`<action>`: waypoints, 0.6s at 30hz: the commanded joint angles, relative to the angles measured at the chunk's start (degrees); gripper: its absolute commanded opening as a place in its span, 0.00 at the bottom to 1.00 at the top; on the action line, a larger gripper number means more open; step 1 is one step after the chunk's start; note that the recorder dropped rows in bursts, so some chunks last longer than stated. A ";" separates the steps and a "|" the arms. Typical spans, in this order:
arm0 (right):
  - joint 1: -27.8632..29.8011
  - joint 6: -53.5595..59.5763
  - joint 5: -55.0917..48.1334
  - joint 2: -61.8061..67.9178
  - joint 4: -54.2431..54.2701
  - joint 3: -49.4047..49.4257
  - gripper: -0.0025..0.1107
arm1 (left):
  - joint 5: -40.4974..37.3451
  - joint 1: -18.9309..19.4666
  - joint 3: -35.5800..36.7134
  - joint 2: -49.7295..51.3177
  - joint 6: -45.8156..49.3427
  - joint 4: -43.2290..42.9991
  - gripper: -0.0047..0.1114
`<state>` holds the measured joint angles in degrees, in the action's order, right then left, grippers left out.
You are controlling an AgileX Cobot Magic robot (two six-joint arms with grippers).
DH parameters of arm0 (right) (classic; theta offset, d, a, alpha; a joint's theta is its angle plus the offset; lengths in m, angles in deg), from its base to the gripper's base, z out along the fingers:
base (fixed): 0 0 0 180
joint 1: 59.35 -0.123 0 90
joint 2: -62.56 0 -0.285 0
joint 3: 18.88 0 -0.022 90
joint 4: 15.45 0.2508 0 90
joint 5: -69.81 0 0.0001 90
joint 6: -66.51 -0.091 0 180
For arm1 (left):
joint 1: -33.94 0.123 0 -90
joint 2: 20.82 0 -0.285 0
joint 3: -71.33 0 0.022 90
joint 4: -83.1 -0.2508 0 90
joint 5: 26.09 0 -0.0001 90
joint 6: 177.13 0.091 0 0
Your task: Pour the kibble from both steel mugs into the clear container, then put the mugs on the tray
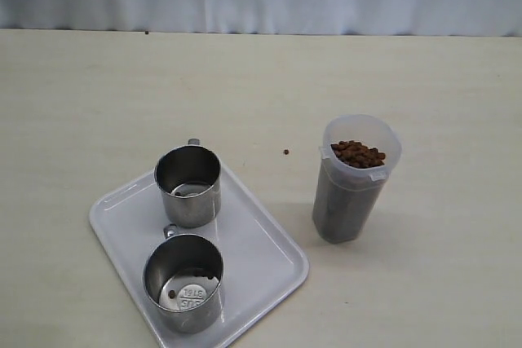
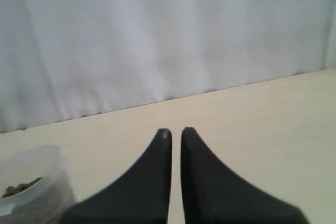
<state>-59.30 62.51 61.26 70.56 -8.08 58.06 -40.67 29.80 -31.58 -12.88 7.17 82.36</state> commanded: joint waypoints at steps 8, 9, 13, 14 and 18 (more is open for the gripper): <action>13.77 0.62 -0.70 -0.22 -1.36 0.27 0.06 | 0.77 0.09 0.12 -0.15 0.03 -0.10 0.04; 13.77 0.62 -0.70 -0.22 -2.55 0.27 0.06 | 0.77 0.09 0.12 -0.15 0.03 -0.10 0.04; 13.77 0.62 -0.70 -0.22 -5.64 0.27 0.06 | 0.77 0.09 0.12 -0.15 0.03 -0.10 0.04; 13.77 0.62 -0.70 -0.22 -5.64 0.27 0.06 | 0.77 0.09 0.12 -0.15 0.03 -0.10 0.04; 10.28 0.62 -0.81 -0.22 -12.06 0.27 0.06 | 0.77 0.09 0.12 -0.15 0.03 -0.10 0.04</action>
<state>-46.91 62.51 60.91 70.56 -15.45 58.06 -40.67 29.80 -31.58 -12.88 7.17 82.36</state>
